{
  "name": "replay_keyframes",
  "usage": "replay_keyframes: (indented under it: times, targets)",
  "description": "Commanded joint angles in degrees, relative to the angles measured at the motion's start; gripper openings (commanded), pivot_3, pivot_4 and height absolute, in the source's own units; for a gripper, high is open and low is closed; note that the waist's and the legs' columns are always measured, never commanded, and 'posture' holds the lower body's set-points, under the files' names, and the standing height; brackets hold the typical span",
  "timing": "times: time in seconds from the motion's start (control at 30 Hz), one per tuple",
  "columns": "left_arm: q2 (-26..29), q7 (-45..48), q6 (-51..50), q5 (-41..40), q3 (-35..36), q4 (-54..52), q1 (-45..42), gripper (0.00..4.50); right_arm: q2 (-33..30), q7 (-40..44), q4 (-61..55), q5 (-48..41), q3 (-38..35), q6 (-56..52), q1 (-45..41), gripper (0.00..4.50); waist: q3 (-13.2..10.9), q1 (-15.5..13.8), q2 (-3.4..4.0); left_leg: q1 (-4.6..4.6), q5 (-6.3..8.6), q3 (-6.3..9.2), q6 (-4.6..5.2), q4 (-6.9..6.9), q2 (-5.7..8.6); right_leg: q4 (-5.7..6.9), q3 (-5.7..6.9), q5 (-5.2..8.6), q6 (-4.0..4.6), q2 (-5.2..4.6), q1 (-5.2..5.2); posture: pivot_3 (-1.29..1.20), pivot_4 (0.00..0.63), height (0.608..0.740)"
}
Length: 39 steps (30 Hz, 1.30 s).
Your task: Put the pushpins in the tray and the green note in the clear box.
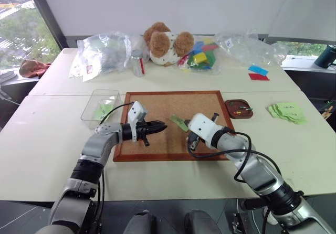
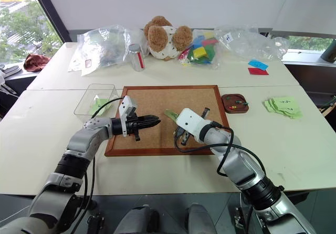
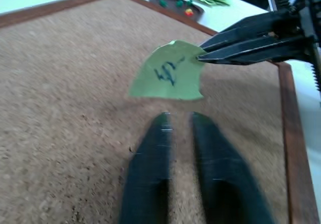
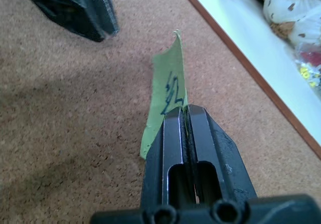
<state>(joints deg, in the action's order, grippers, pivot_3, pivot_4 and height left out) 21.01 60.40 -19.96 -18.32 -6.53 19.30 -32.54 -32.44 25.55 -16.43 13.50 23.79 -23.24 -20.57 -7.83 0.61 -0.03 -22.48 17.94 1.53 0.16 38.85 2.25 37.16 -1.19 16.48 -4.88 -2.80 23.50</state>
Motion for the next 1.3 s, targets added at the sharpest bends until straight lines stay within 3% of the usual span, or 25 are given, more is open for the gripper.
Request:
replay_keyframes:
  times: [0.03, 0.1, 0.7, 1.23, 1.3]
  targets:
    - [0.3, 1.5, 5.6, 2.5, -0.8, 3.1, -3.1, 2.68, 0.7, 0.9, -0.6, 0.9, -1.4, 1.0, -0.2, 0.0, 0.0, 0.0, -0.01, 0.0, -0.01, 0.0, -0.01, 0.0, 0.0, 0.0, 0.0, 0.0, 0.0, 0.0, 0.0, 0.0, 0.15, 0.74]
    - [0.2, 1.7, 8.7, 3.9, -1.0, 5.7, -4.6, 3.66, 0.9, 1.3, -0.6, 1.1, -1.5, 1.1, -0.1, 0.0, 0.0, 0.0, -0.01, 0.0, -0.01, 0.0, -0.02, 0.0, 0.0, 0.0, 0.01, 0.0, 0.0, 0.0, 0.0, 0.0, 0.15, 0.74]
    - [-3.9, 13.3, 36.1, 12.4, -4.3, 32.8, -20.1, 3.66, -0.1, 6.2, -0.9, 2.8, -1.9, 2.7, -0.7, 0.0, 0.0, 0.0, -0.07, -0.02, 0.0, -0.01, 0.01, 0.06, 0.01, 0.02, 0.06, 0.0, -0.01, 0.08, 0.01, 0.0, 0.15, 0.74]
    - [-10.0, 7.4, 51.1, 20.6, -5.0, 46.6, -25.8, 3.66, 0.6, 7.7, -1.8, 4.1, -2.7, 2.3, -0.4, 0.0, -0.1, 0.0, -0.13, -0.03, 0.07, -0.01, 0.16, 0.2, 0.02, 0.1, 0.08, 0.0, -0.03, 0.13, -0.01, 0.0, 0.15, 0.74]
    - [-10.3, 7.1, 51.1, 20.7, -4.8, 47.2, -26.0, 3.13, 0.8, 7.8, -1.9, 4.2, -2.7, 2.2, -0.4, 0.0, -0.1, 0.0, -0.12, -0.03, 0.07, -0.01, 0.15, 0.2, 0.02, 0.1, 0.08, 0.0, -0.03, 0.13, -0.01, 0.0, 0.15, 0.74]
